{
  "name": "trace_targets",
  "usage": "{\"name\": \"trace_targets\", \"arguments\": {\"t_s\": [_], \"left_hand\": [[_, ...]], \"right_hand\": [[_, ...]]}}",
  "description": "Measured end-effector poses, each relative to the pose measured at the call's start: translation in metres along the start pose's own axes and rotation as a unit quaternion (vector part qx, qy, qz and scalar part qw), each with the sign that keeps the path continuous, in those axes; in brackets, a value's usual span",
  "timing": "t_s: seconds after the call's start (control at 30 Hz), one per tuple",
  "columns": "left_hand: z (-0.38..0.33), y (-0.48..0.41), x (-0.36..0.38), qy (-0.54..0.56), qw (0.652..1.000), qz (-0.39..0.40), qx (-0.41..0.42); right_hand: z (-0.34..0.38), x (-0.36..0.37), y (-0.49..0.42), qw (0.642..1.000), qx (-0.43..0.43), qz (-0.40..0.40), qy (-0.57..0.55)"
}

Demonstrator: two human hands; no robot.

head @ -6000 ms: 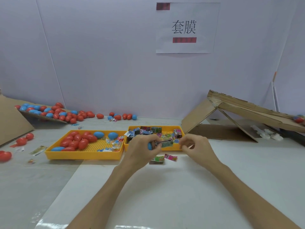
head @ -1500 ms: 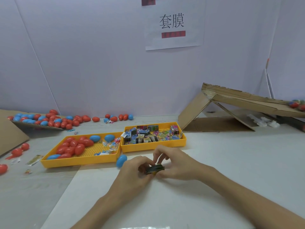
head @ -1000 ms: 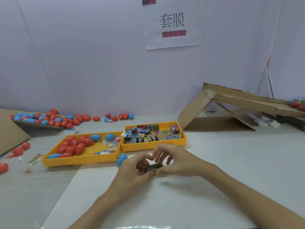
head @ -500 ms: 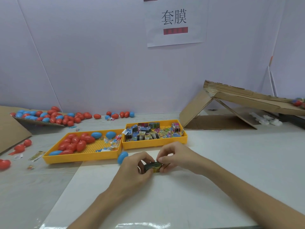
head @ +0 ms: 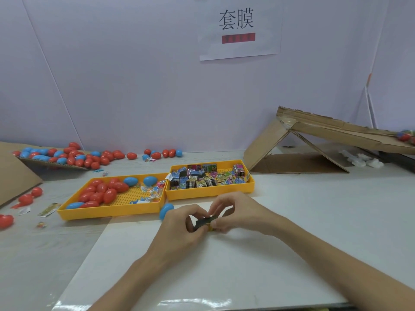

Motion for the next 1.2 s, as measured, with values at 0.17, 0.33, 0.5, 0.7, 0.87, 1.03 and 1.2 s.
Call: {"name": "trace_targets", "arguments": {"t_s": [0.17, 0.33, 0.5, 0.7, 0.87, 1.03, 1.2], "left_hand": [[0.0004, -0.0001, -0.002, 0.016, 1.0, -0.001, -0.01], [0.0006, -0.0018, -0.0024, 0.036, 0.999, 0.004, -0.027], [0.002, -0.0022, -0.0024, 0.03, 0.999, 0.01, -0.039], [0.0015, -0.0046, -0.0029, 0.029, 0.999, 0.015, -0.042], [0.0023, -0.0041, -0.0035, 0.019, 0.999, 0.014, -0.034], [0.003, -0.006, -0.0029, 0.009, 0.999, 0.011, -0.033], [0.0049, -0.0089, -0.0089, -0.017, 0.999, 0.011, -0.049]], "right_hand": [[0.0008, 0.0041, 0.0006, 1.0, -0.027, -0.008, 0.011], [0.0043, -0.0031, 0.0021, 0.997, -0.036, -0.022, 0.063], [0.0025, 0.0017, 0.0013, 0.995, -0.042, -0.034, 0.083], [0.0027, 0.0033, 0.0013, 0.992, -0.06, -0.036, 0.102], [0.0033, 0.0032, 0.0014, 0.989, -0.076, -0.029, 0.123], [0.001, 0.0046, 0.0002, 0.985, -0.089, -0.055, 0.139], [0.0005, 0.0039, -0.0003, 0.985, -0.087, -0.052, 0.143]]}}
Point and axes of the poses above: each hand's wrist, its own y-axis away from the middle knuckle, its own x-axis out of the palm, z = x × y, the point moved 1 cm from there along -y, towards the middle knuckle, and after that the axes turned 2 degrees about -x, right-handed, at the moved point
